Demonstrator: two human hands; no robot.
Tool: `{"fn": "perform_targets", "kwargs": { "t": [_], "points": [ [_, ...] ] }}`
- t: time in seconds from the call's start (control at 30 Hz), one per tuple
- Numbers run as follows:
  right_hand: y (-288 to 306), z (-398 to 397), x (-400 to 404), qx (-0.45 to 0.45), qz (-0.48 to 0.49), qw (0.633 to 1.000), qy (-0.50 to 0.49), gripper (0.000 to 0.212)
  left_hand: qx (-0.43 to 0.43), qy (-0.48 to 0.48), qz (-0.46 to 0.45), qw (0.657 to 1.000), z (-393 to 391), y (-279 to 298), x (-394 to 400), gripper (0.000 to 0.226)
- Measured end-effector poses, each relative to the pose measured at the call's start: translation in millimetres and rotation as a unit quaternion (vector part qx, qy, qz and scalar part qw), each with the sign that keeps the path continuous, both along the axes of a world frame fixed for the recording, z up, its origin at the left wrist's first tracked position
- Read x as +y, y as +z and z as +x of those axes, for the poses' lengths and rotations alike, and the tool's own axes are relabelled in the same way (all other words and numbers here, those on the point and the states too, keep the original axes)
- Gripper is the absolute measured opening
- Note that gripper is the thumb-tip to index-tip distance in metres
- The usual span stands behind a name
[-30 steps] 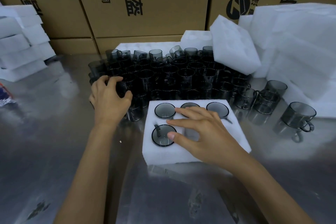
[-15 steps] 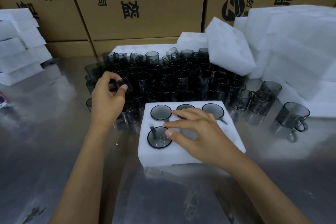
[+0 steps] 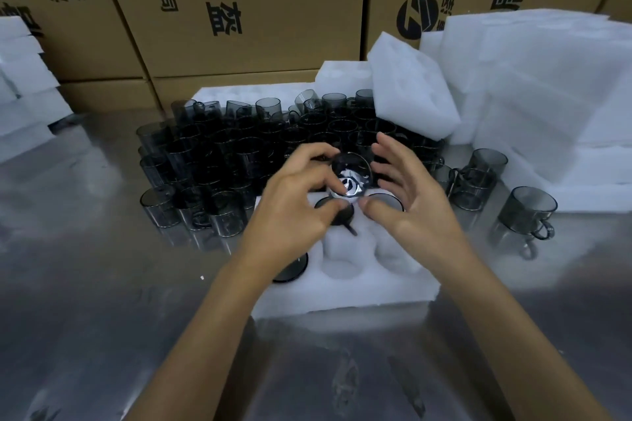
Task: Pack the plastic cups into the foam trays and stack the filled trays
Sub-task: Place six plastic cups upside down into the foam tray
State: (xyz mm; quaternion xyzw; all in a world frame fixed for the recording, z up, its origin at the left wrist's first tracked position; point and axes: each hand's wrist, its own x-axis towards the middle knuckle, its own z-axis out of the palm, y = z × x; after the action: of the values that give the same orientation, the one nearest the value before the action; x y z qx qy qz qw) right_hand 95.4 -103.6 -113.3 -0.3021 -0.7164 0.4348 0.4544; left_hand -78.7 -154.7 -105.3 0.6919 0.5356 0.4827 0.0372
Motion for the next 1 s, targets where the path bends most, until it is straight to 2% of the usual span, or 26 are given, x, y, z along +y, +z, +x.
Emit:
{"fn": "perform_targets", "kwargs": {
  "t": [0.07, 0.13, 0.17, 0.23, 0.3, 0.4, 0.47, 0.53, 0.67, 0.77, 0.9, 1.0],
  "points": [
    [-4, 1, 2, -0.052, 0.015, 0.998, -0.008, 0.079, 0.018, -0.018, -0.007, 1.0, 7, -2, 0, 0.014],
    [-8, 0, 3, -0.09, 0.055, 0.994, -0.034, 0.072, 0.042, -0.014, -0.007, 0.999, 9, -1, -2, 0.015],
    [-8, 0, 3, -0.097, 0.074, 0.992, -0.043, 0.068, 0.05, -0.016, -0.009, 0.999, 9, 0, -3, 0.02],
    [-6, 1, 2, -0.09, 0.09, 0.991, -0.047, 0.065, 0.041, -0.037, -0.026, 0.998, 9, 3, -5, 0.045],
    [-5, 1, 1, -0.09, 0.098, 0.99, -0.046, 0.065, -0.021, -0.062, -0.06, 0.996, 10, 7, -7, 0.064],
    [-5, 1, -2, -0.114, 0.105, 0.987, -0.037, 0.068, -0.129, -0.068, -0.084, 0.986, 7, 10, -8, 0.067],
    [-4, 0, -4, -0.126, 0.108, 0.986, -0.022, 0.068, -0.144, -0.058, -0.087, 0.984, 1, 11, -7, 0.067],
    [-2, -1, -5, -0.115, 0.097, 0.989, 0.005, 0.067, -0.124, -0.044, -0.08, 0.988, -4, 12, -7, 0.061],
    [6, 3, -8, -0.066, 0.014, 0.993, 0.1, 0.057, -0.135, -0.02, -0.106, 0.985, -12, 14, -6, 0.03],
    [11, 9, -7, -0.103, -0.024, 0.982, 0.156, 0.053, -0.154, -0.021, -0.165, 0.974, -22, 18, -10, 0.016],
    [12, 14, -6, -0.181, -0.031, 0.965, 0.186, 0.052, -0.135, -0.037, -0.251, 0.958, -32, 19, -14, 0.013],
    [11, 14, -6, -0.2, -0.041, 0.959, 0.198, 0.05, -0.118, -0.051, -0.282, 0.951, -33, 18, -14, 0.009]
  ]
}}
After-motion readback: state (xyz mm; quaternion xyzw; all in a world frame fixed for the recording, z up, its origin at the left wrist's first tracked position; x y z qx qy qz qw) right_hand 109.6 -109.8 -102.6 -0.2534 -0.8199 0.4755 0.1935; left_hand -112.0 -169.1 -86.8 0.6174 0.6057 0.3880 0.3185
